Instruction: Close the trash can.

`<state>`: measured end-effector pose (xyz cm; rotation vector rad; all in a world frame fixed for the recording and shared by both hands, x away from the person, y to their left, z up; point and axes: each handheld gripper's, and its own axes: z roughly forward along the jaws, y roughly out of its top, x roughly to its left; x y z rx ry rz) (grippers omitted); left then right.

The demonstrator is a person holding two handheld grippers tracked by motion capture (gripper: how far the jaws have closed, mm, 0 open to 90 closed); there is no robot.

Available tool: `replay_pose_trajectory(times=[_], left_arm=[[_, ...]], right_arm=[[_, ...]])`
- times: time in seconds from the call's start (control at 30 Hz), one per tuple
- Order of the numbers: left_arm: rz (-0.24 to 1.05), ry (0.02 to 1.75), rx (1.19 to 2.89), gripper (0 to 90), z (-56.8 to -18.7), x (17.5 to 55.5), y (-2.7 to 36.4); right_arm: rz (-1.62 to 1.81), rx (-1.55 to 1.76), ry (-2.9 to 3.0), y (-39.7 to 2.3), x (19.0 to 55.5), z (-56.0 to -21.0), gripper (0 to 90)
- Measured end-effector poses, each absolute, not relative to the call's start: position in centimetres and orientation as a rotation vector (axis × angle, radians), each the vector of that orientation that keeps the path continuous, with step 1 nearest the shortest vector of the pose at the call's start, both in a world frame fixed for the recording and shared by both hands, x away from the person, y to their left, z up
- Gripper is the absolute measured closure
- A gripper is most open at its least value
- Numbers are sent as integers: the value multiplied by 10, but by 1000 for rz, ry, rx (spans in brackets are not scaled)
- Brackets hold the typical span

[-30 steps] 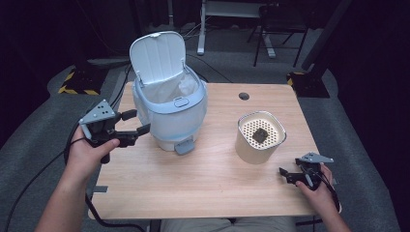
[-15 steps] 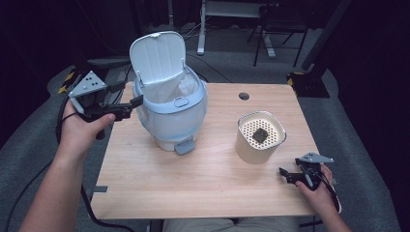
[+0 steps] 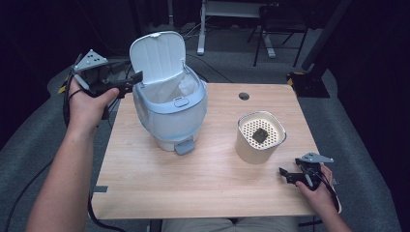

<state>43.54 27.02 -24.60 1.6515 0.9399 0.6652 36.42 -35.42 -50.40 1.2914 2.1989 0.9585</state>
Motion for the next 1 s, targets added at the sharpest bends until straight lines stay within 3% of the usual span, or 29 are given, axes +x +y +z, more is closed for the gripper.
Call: replay_pose_trajectory(times=[0.43, 1.0], left_arm=[[673, 1014, 1598, 309, -245, 475, 286], [594, 972, 1638, 422, -255, 497, 285]], right_arm=[[960, 1292, 2199, -354, 365, -504, 151], [960, 1292, 2199, -354, 365, -504, 151]])
